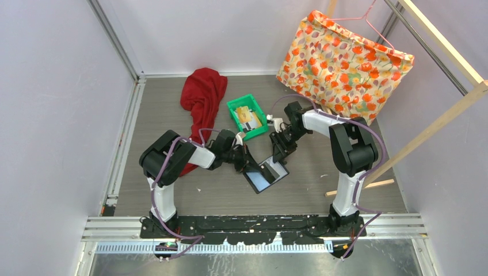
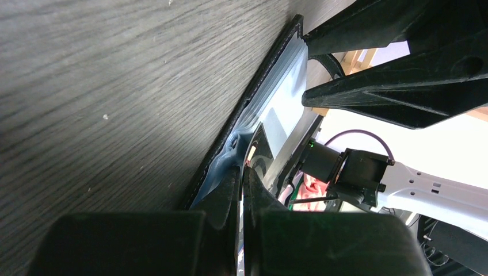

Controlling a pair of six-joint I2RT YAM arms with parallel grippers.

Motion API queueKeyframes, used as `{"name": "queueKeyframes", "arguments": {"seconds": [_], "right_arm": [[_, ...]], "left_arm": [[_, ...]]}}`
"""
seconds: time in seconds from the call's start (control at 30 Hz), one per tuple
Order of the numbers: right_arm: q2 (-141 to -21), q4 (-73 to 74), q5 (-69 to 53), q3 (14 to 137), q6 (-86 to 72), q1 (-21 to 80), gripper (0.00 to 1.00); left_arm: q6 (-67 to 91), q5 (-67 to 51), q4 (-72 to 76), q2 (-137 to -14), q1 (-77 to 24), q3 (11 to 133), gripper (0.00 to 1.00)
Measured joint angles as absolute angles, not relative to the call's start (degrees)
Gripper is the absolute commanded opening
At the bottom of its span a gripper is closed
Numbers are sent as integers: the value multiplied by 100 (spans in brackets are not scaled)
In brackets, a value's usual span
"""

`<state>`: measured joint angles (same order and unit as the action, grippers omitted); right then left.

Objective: Put the credit cards into the card holder
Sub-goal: Insert the credit card into the card holder.

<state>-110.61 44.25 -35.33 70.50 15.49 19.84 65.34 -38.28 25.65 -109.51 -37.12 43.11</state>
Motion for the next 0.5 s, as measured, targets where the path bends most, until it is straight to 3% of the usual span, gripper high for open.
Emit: {"name": "queueKeyframes", "arguments": {"seconds": [0.4, 0.5], "right_arm": [[-11061, 4372, -3524, 7072, 1638, 2200, 44], [-11061, 4338, -3553, 7072, 1638, 2270, 44]], "left_arm": [[6534, -3872, 2462, -10916, -3719, 4322, 1], [6539, -3861, 2458, -10895, -3739, 4322, 7]]}}
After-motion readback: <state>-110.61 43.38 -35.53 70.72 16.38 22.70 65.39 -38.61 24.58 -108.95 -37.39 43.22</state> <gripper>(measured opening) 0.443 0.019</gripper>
